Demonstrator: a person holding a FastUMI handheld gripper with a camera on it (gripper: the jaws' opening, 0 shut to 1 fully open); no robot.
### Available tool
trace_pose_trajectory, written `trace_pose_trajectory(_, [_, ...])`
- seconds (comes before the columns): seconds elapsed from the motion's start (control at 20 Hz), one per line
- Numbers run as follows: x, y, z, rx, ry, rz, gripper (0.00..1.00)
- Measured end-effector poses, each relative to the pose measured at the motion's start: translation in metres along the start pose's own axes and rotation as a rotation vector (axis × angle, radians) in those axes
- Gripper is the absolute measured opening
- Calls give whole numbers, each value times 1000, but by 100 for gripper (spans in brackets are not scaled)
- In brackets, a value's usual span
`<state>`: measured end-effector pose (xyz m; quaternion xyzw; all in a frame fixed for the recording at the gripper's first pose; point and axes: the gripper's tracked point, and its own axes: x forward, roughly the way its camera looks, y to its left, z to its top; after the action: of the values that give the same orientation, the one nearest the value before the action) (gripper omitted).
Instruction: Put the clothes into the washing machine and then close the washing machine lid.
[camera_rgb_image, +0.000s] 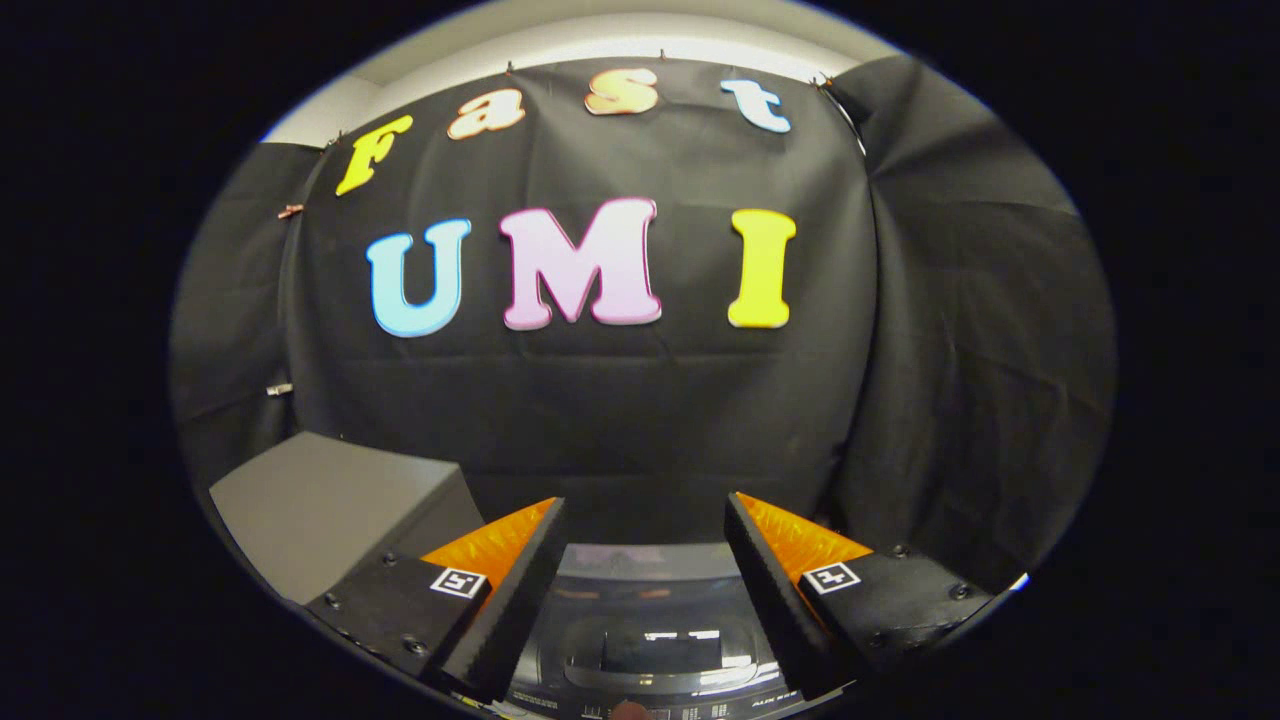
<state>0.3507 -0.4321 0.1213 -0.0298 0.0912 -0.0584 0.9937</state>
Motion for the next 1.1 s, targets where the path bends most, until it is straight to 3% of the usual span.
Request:
trace_pose_trajectory(0.45, [-53, 13, 102, 15, -254, 39, 99])
trace_pose_trajectory(1.1, [-79, 17, 127, 49, -313, 54, 98])
